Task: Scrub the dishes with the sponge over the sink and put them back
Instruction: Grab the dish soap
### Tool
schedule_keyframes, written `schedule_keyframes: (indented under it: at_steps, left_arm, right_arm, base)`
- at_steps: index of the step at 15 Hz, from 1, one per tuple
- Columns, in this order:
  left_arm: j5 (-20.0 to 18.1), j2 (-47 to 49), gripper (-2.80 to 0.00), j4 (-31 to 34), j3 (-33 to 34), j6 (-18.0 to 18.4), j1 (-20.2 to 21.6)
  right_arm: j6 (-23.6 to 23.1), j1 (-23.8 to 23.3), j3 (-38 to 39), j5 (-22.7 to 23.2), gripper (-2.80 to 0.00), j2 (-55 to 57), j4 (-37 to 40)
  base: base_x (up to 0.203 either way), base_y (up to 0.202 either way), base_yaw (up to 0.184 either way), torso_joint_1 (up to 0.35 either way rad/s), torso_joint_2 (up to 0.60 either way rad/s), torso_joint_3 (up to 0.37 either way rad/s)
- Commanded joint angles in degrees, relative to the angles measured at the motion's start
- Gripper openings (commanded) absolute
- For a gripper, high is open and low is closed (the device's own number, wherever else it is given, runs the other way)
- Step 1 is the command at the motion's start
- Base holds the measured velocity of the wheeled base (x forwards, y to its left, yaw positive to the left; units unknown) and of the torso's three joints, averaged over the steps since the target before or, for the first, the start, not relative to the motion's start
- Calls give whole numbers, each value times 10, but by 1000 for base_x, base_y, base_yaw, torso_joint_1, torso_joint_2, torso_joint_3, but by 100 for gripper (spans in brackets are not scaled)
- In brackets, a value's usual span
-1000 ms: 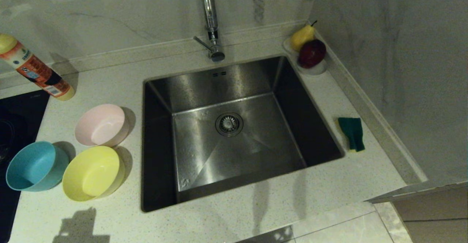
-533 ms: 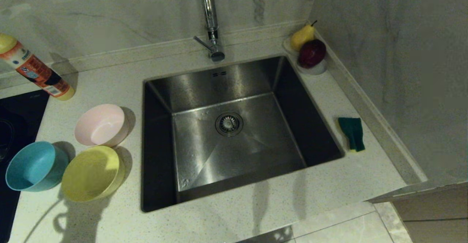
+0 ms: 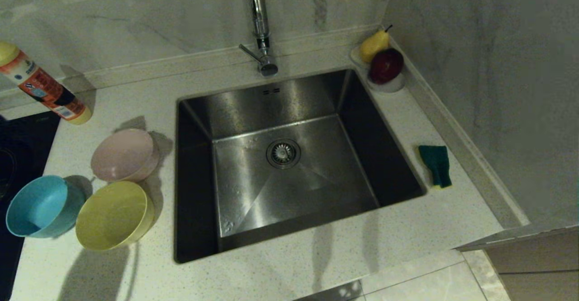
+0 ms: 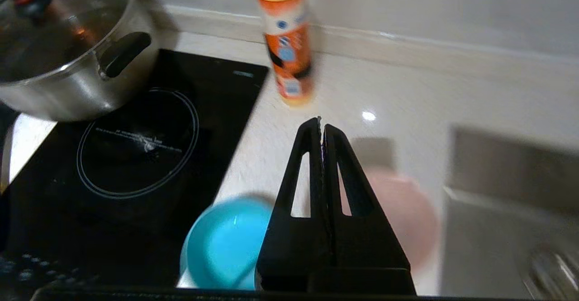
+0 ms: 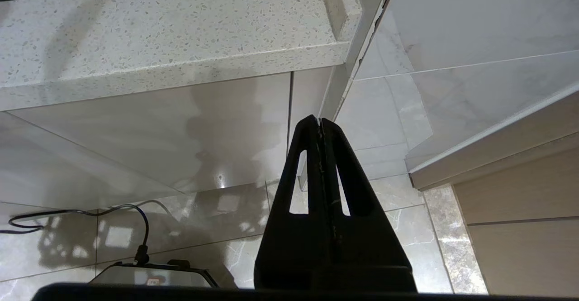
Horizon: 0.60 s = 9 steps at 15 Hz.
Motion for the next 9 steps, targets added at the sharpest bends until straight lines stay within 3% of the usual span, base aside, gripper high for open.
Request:
schedule_keyframes:
  at_steps: [1,4,8,9]
  left_arm:
    - [60,152,-280,-86,-27,-6,6]
    - [109,248,-280,-166,-66,-11,22]
    - [118,329,-280,-230,-86,-12,72]
    - [114,339,0,-239,-87,-13,81]
  right_arm:
    - [0,0,0,0,-280,0,0]
    - [0,0,0,0,-280,0,0]
    - [0,0,0,0,-280,0,1]
    - [0,0,0,0,-280,0,0]
  base:
    - [0,0,0,0,0,0]
    - [0,0,0,0,0,0]
    - [0,0,0,0,0,0]
    - [0,0,0,0,0,0]
